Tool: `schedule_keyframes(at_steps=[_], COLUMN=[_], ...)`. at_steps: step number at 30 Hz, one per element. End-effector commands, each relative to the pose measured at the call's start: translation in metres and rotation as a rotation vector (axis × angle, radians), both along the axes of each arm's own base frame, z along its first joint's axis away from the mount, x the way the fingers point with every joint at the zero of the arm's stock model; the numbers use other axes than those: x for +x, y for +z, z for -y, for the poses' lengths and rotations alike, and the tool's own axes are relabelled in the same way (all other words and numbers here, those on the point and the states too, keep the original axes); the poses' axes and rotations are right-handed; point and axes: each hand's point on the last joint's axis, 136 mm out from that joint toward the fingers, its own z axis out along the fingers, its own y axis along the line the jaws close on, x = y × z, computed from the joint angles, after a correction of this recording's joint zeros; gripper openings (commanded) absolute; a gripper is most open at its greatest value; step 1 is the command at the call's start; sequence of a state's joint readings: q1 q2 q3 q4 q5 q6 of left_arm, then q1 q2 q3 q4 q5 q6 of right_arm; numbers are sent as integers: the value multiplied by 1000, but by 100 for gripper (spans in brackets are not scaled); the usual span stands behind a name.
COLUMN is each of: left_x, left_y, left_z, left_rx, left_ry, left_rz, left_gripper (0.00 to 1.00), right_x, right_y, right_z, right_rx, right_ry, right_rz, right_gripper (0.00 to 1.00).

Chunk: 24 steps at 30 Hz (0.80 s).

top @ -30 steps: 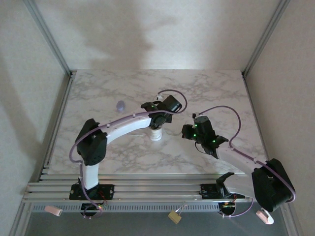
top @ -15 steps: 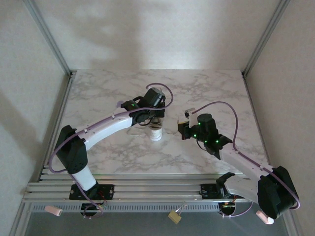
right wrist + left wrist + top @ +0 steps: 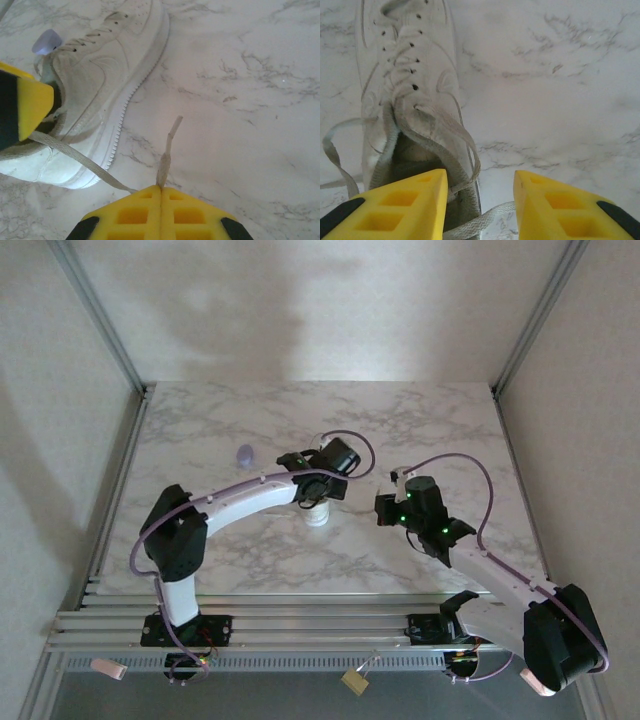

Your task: Tie the shoes

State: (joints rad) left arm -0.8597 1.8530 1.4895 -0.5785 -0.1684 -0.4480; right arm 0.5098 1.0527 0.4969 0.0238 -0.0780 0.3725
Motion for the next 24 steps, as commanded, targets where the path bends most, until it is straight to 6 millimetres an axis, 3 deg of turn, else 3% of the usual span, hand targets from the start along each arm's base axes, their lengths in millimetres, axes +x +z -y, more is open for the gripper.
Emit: schedule_keyframes(at_steps=[1,11,18,24], left_x=[3,10,8,12], left_y=[-1,-14,-22,-10], left_z=[-2,-8,-7,-9], left_rx=[80,238,271,259], left_ry=[9,47,42,65], left_rz=[24,66,61,93], left_gripper=[40,40,25,5], right_x=[-2,-3,-4,-4], right_y=[-4,-8,-8,-9], right_z=[7,5,6,8], right_rx=[13,31,26,21], right_ry=[-44,-40,-38,-41], right_rz=[-24,-34,-34,-30], right_gripper=[0,0,0,0])
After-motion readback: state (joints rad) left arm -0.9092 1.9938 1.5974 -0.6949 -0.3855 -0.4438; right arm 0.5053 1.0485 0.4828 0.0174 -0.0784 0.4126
